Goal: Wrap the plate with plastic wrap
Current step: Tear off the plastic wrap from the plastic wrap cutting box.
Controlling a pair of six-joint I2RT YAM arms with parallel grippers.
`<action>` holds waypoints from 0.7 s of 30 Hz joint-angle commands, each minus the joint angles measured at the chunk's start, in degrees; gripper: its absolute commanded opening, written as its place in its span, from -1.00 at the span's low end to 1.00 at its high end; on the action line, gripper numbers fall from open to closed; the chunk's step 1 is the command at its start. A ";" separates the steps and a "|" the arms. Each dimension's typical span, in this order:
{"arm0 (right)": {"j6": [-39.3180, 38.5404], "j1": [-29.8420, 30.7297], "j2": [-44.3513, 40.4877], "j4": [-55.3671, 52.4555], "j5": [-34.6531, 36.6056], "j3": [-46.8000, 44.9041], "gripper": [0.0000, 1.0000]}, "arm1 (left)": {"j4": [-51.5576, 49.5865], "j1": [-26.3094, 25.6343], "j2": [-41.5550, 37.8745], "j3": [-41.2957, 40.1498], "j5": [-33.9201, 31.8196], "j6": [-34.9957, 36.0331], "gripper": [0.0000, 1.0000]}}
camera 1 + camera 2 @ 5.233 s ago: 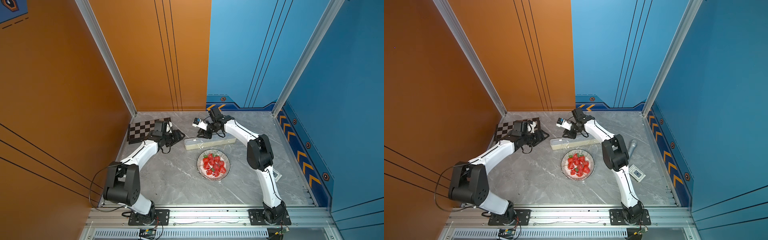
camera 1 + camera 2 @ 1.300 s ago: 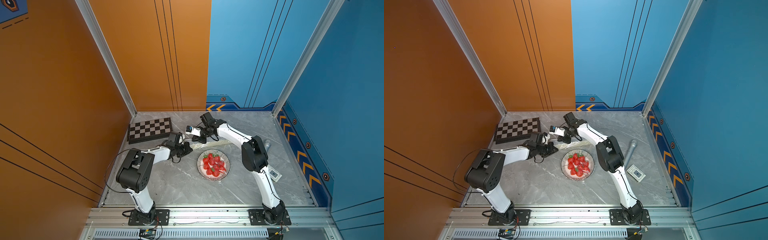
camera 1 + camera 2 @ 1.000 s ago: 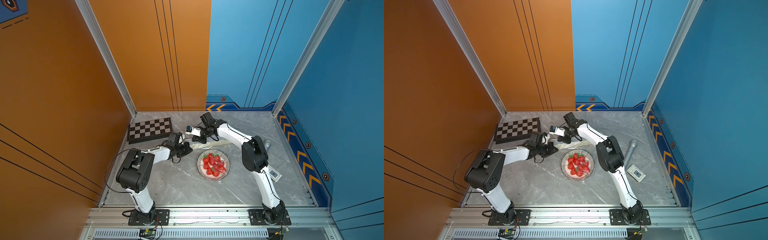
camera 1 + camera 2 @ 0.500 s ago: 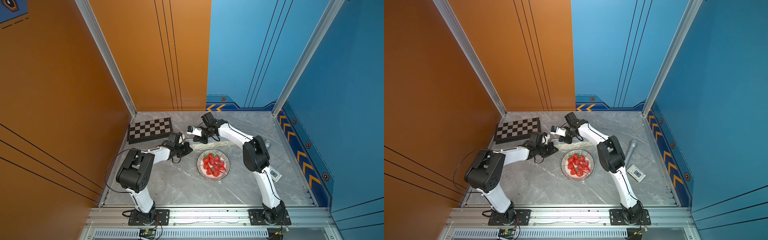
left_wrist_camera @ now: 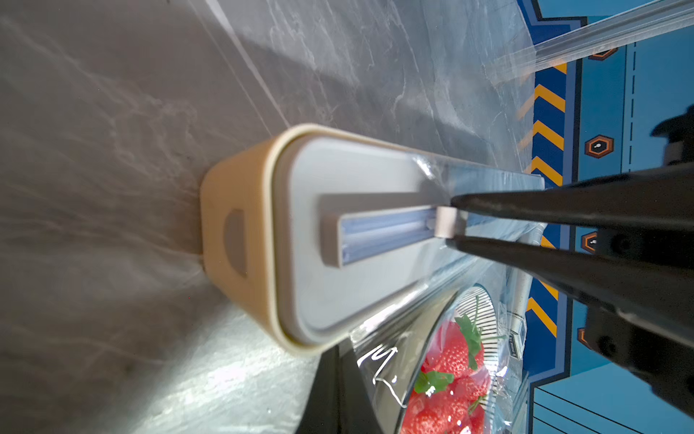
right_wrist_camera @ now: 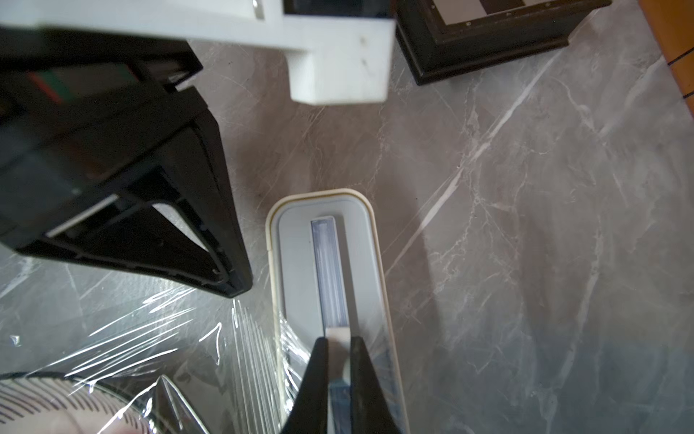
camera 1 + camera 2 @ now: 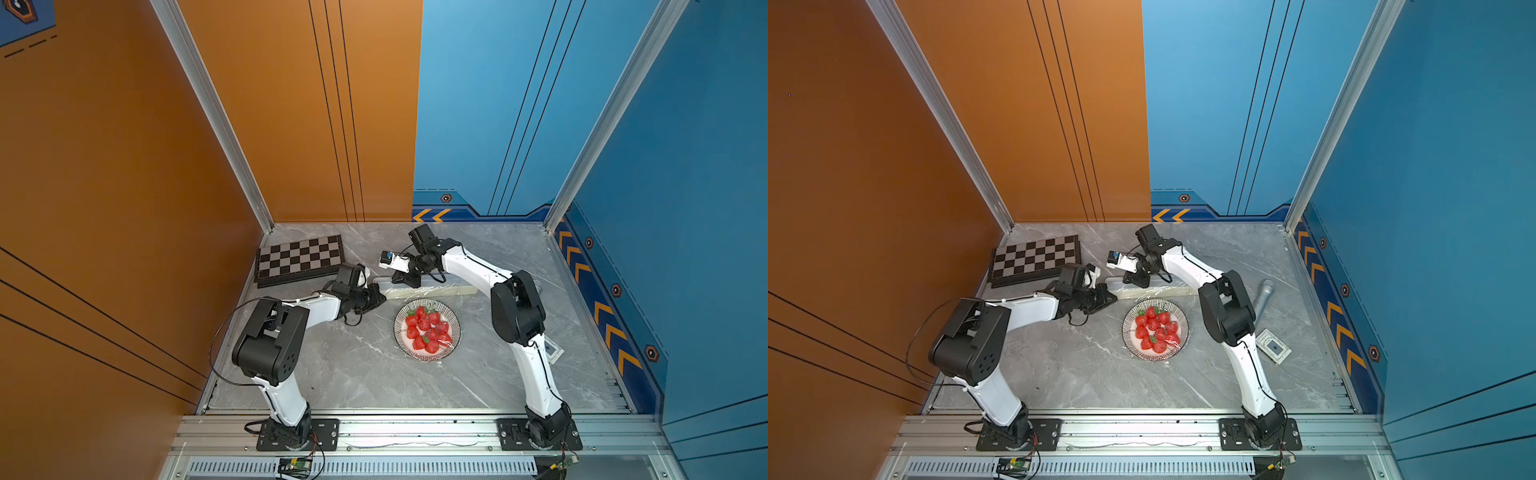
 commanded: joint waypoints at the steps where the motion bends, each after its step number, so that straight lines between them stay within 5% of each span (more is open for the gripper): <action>1: -1.32 -2.72 -2.79 -3.07 2.59 -1.70 -0.79 | -3.24 0.77 -0.45 -1.61 -1.58 0.12 -1.00; 21: -2.22 -4.75 -6.12 -2.17 3.82 -8.04 -0.81 | -3.24 0.94 0.43 -1.27 -1.41 0.13 -1.00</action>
